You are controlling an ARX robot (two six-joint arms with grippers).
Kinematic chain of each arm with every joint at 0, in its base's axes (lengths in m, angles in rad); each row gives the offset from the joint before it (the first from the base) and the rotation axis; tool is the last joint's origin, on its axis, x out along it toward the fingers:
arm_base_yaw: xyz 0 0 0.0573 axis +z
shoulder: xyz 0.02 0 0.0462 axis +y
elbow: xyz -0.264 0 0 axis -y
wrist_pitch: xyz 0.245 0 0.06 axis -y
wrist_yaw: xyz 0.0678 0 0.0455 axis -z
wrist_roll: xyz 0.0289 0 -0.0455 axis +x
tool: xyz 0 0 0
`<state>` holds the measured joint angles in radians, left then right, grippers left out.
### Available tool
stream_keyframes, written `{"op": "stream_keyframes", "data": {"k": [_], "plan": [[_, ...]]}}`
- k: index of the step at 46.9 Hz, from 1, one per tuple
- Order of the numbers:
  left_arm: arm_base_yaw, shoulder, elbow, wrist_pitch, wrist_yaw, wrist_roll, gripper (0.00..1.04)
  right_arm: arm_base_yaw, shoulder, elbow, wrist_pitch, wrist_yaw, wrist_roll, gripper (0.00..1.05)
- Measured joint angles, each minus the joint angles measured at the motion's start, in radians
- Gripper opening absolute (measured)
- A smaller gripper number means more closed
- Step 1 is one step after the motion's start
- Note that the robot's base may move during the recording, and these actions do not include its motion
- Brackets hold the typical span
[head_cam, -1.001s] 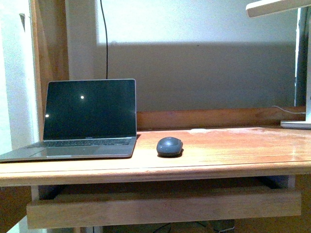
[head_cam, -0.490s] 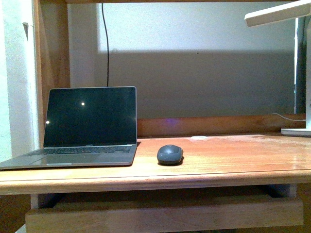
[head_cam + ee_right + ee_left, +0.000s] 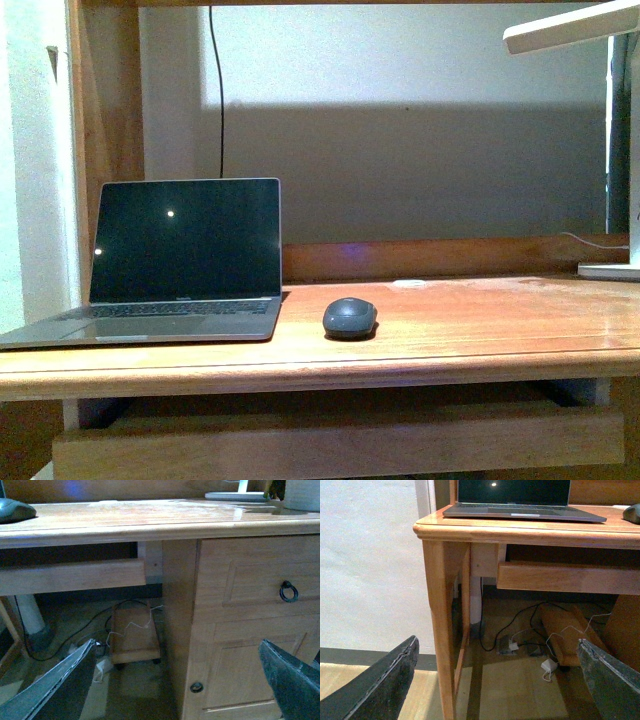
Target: Place mouse
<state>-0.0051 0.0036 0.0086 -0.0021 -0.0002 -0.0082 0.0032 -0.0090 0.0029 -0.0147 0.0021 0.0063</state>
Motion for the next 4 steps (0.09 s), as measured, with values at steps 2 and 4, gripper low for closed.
{"op": "stream_keyframes", "data": {"k": [2, 4], "plan": [[0.000, 0.000, 0.000, 0.000, 0.000, 0.000, 0.97, 0.000, 0.000, 0.000, 0.000, 0.000, 0.000, 0.97], [0.000, 0.000, 0.000, 0.000, 0.000, 0.000, 0.97, 0.000, 0.000, 0.000, 0.000, 0.000, 0.000, 0.97]]}}
